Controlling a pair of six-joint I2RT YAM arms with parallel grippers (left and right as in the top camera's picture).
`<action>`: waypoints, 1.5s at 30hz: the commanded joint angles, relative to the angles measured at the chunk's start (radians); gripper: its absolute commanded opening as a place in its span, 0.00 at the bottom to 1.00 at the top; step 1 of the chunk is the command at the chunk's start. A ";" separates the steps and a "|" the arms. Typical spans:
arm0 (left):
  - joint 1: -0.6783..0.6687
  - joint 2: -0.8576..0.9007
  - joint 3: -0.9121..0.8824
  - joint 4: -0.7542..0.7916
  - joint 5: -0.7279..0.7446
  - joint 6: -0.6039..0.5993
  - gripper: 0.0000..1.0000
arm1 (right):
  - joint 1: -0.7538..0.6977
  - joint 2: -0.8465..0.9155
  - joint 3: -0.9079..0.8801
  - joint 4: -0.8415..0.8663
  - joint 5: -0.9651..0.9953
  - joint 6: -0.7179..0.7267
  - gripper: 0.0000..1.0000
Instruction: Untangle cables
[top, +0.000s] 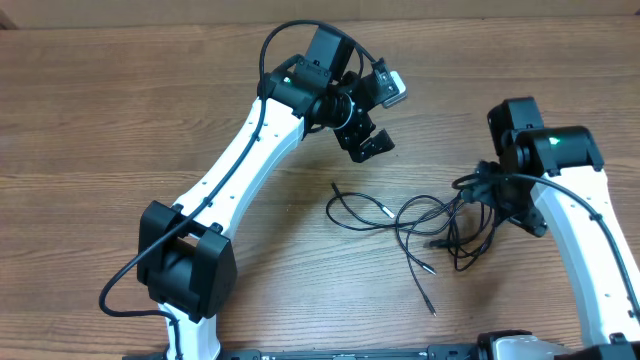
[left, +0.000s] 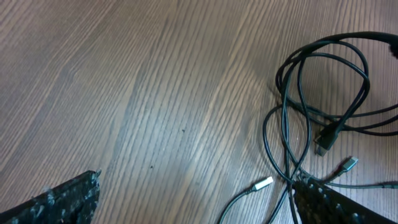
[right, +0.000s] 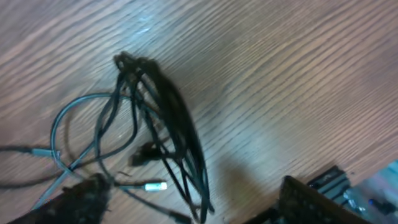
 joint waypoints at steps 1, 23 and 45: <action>-0.005 -0.004 0.008 0.000 -0.002 -0.013 1.00 | -0.049 0.000 -0.050 0.042 -0.025 -0.039 0.79; -0.005 -0.004 0.008 -0.008 -0.002 -0.013 0.99 | -0.138 0.075 -0.066 0.087 -0.190 -0.182 0.30; -0.005 -0.004 0.008 -0.017 -0.055 -0.008 1.00 | -0.136 0.075 0.132 0.070 -0.154 -0.213 0.04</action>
